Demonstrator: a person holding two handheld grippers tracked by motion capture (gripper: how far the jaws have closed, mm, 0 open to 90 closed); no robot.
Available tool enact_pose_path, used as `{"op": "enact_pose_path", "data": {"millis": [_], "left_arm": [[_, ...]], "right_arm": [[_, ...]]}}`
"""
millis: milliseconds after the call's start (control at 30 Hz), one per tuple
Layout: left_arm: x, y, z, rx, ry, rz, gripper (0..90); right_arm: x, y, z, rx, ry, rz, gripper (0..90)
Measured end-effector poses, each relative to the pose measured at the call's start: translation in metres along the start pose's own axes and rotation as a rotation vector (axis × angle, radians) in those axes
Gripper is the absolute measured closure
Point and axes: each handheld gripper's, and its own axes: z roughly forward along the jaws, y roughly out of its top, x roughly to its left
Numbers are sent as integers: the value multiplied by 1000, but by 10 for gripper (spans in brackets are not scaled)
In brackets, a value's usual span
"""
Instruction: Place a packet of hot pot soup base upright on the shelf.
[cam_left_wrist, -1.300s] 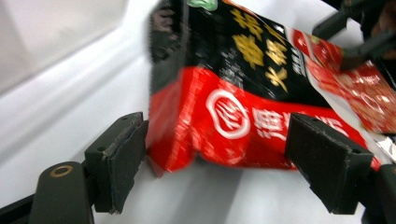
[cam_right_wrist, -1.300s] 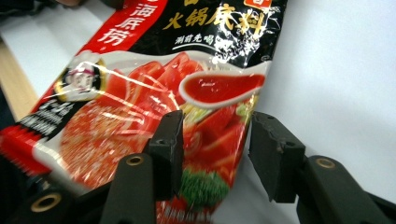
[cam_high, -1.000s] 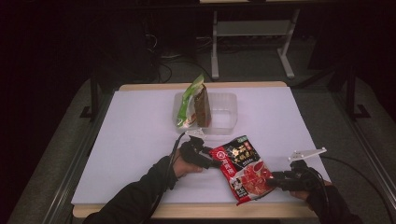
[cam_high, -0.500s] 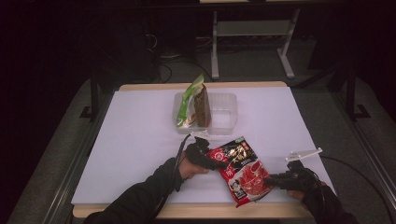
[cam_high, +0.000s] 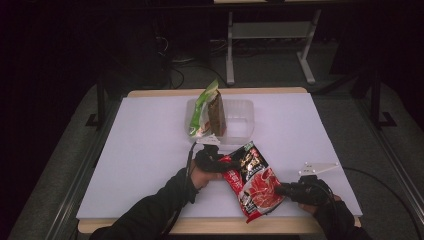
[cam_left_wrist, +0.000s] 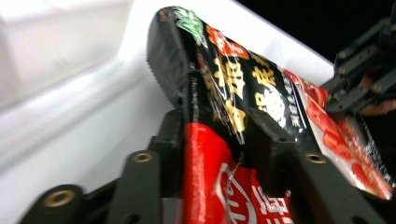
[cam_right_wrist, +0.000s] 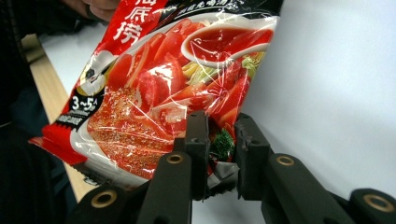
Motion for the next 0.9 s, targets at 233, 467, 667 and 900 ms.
{"op": "enact_pose_path", "data": {"millis": [233, 467, 667, 900], "left_arm": [[-19, 24, -33, -181, 48, 121, 772], [-36, 34, -53, -259, 108, 171, 780], [-36, 37, -66, -296, 139, 155, 779], [-35, 42, -81, -334, 195, 140, 779]], "right_arm": [[10, 8, 1, -125, -77, -77, 775], [16, 15, 8, -166, -114, -107, 577], [13, 13, 4, -169, -132, -105, 426], [-1, 6, -15, -231, -186, -62, 434]]}}
